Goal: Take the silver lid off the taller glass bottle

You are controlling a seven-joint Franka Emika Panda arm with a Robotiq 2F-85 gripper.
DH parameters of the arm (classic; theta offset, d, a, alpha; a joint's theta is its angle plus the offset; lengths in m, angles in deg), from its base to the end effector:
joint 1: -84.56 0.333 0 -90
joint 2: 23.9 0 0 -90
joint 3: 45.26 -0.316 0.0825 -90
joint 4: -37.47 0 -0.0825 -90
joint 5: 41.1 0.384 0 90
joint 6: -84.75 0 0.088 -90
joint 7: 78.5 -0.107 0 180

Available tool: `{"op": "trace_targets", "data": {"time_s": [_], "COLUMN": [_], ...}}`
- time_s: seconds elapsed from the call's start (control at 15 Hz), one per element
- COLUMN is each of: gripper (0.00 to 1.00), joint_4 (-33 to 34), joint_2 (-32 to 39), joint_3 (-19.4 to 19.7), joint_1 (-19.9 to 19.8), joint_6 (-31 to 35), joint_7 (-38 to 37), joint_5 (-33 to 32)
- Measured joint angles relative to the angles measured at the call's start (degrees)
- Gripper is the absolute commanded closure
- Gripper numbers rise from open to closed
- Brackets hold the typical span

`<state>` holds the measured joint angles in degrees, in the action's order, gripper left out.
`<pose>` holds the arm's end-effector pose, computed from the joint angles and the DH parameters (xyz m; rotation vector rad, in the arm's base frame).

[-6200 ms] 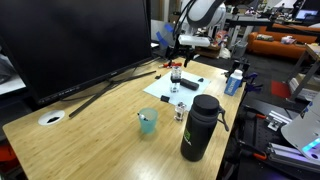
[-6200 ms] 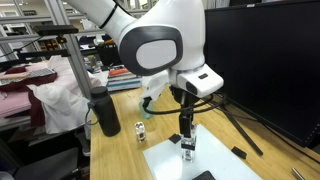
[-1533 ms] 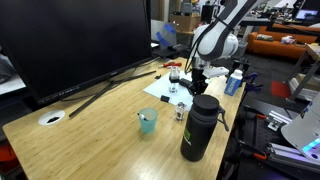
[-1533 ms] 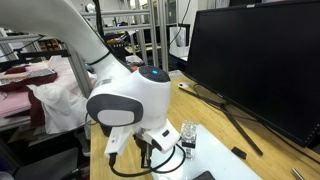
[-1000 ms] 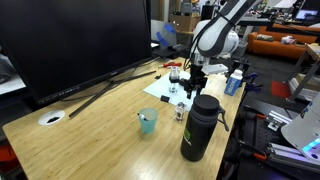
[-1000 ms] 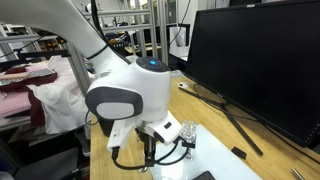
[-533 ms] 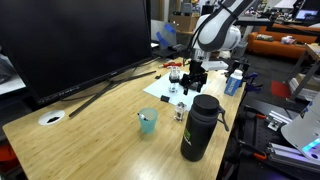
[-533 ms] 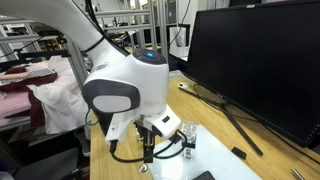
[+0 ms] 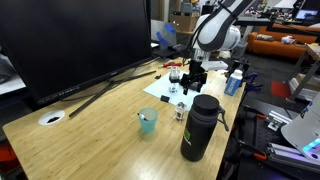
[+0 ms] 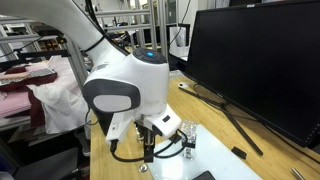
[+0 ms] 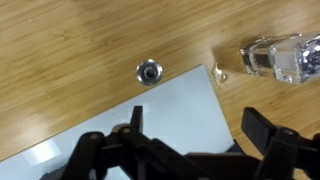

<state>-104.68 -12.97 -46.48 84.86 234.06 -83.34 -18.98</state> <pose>0.4678 0.0048 0.2093 -2.8960 0.5836 0.1121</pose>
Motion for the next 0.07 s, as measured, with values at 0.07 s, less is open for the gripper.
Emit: {"op": "trace_targets", "data": {"time_s": [0.07], "gripper": [0.0], "joint_4": [0.0], "joint_2": [0.0], "joint_3": [0.0], "joint_1": [0.0], "joint_6": [0.0], "joint_7": [0.0], "joint_5": [0.0]}}
